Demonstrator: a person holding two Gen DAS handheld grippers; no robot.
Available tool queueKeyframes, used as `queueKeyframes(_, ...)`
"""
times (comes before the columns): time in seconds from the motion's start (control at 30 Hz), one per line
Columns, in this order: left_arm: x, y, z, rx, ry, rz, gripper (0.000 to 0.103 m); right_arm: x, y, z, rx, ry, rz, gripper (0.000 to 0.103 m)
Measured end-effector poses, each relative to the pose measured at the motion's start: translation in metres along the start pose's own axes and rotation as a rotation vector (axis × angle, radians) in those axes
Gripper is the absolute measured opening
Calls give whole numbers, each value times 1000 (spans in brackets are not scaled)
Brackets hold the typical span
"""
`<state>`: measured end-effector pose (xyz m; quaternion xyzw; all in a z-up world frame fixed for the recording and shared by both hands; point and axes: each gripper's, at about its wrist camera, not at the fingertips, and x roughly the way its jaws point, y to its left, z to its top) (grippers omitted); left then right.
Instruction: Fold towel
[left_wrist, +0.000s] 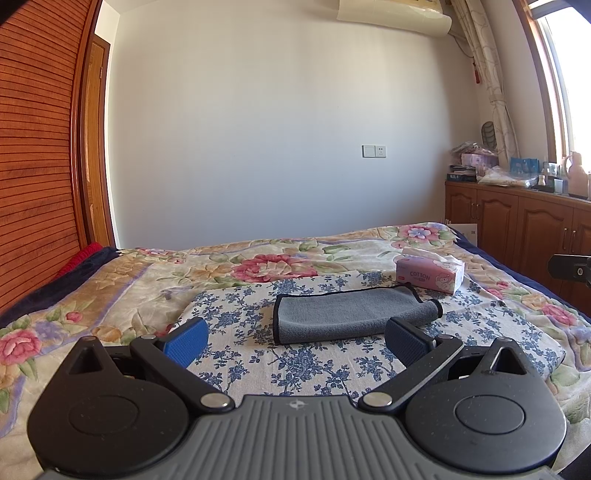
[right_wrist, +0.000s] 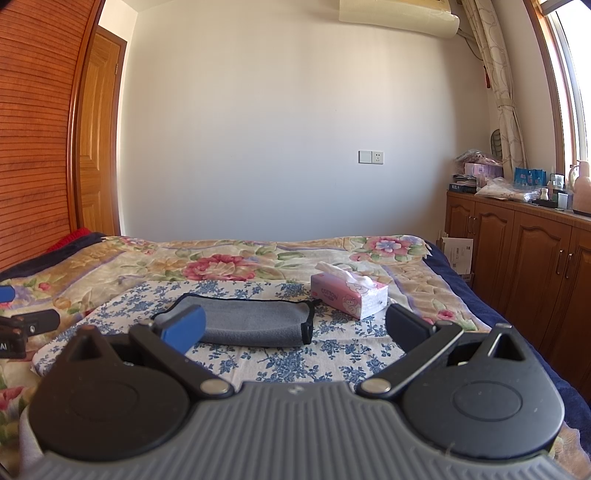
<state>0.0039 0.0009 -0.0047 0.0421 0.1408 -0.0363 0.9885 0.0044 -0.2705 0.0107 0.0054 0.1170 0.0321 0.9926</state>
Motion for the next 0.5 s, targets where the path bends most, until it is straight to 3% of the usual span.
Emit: queueKeyframes(0.5, 0, 0, -2, 5, 1, 1, 103, 0, 0, 0, 0, 0, 0, 103)
